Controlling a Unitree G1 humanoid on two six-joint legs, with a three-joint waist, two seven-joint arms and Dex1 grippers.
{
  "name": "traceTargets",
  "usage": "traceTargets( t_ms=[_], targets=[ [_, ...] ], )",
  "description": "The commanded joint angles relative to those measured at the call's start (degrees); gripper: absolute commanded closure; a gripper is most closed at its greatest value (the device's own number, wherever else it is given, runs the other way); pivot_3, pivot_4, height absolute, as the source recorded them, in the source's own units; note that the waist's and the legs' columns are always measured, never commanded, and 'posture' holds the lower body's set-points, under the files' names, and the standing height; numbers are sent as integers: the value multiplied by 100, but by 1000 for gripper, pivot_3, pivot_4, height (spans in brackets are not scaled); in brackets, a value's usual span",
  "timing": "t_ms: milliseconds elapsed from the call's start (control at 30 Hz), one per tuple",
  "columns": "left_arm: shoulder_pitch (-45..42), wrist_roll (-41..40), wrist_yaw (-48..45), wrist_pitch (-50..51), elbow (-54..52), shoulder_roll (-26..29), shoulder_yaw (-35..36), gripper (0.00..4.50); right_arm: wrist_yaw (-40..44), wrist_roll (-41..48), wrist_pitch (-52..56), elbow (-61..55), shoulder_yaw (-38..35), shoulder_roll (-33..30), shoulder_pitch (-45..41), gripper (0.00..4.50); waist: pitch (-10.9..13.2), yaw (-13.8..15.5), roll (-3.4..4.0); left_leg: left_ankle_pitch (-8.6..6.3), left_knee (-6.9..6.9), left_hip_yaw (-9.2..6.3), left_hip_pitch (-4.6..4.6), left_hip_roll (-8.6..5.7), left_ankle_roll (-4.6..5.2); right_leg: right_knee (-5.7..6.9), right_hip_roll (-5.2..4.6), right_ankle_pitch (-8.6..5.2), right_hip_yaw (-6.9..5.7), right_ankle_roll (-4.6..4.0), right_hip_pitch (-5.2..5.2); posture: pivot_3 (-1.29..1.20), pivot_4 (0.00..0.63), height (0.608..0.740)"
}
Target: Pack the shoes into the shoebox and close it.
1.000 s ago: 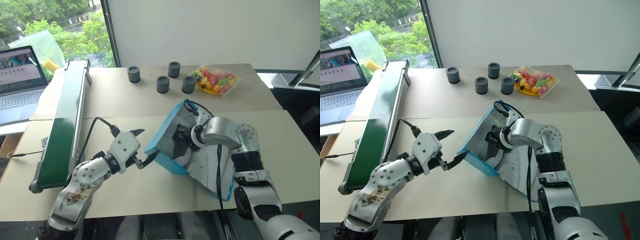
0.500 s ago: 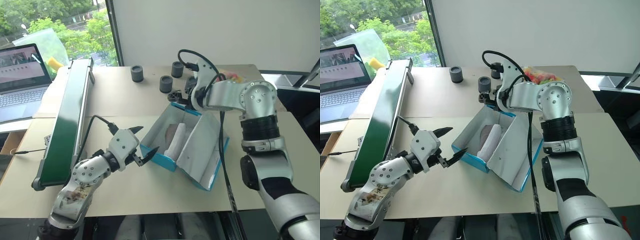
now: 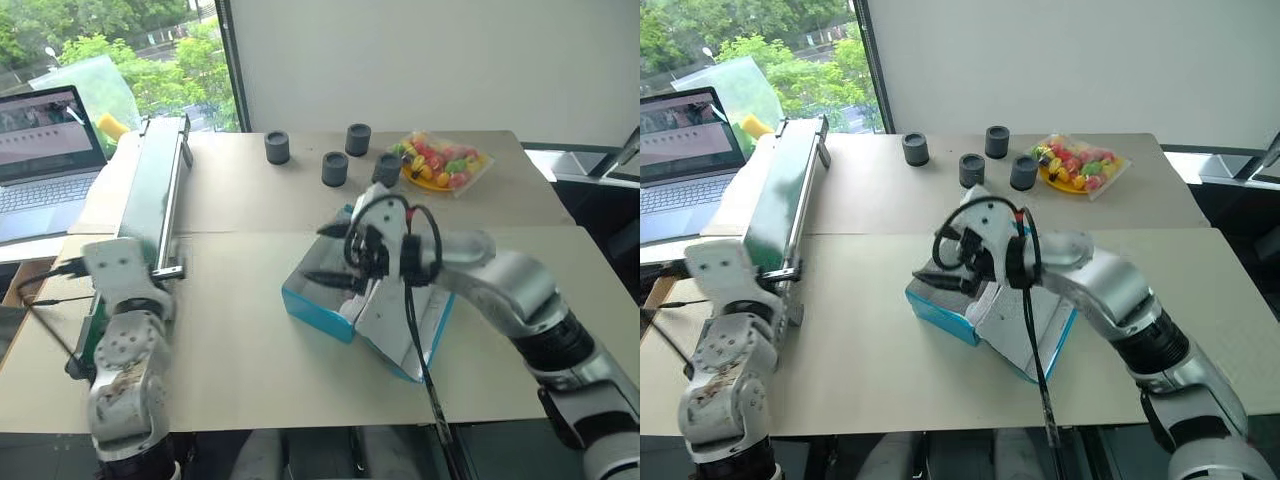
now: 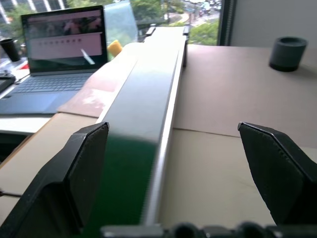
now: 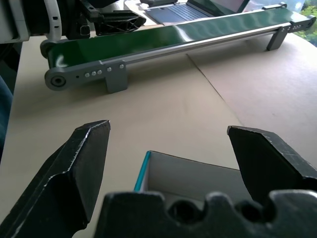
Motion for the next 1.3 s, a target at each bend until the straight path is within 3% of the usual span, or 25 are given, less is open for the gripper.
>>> traceTargets(
  t_ms=[33,233,567,1300],
  targets=[
    [122,15,-46,9,-205,183,268,0,147,-343,-358,-43,-117,375,175,62,0,18,0,1,1,0,4,-2,-1,6,-1,0,2,0,1,0,150,740],
    [235,-145,-167,14,-2,363,648,0,302,-930,-526,0,-48,769,454,62,-1,88,-2,2,1,0,17,-6,-4,13,-5,-1,3,-1,5,0,150,740],
    [109,-319,-112,-41,21,304,844,0,157,-1257,-563,361,-528,1436,478,62,-2,97,-5,3,0,1,24,-8,-9,20,-5,-1,6,-2,6,0,150,740],
    [-95,-330,-191,-102,413,478,677,0,-9,-2157,-759,419,-635,1679,571,62,-3,95,-5,3,0,4,28,-8,-9,25,-6,-1,8,-3,7,0,150,740]
  ],
)
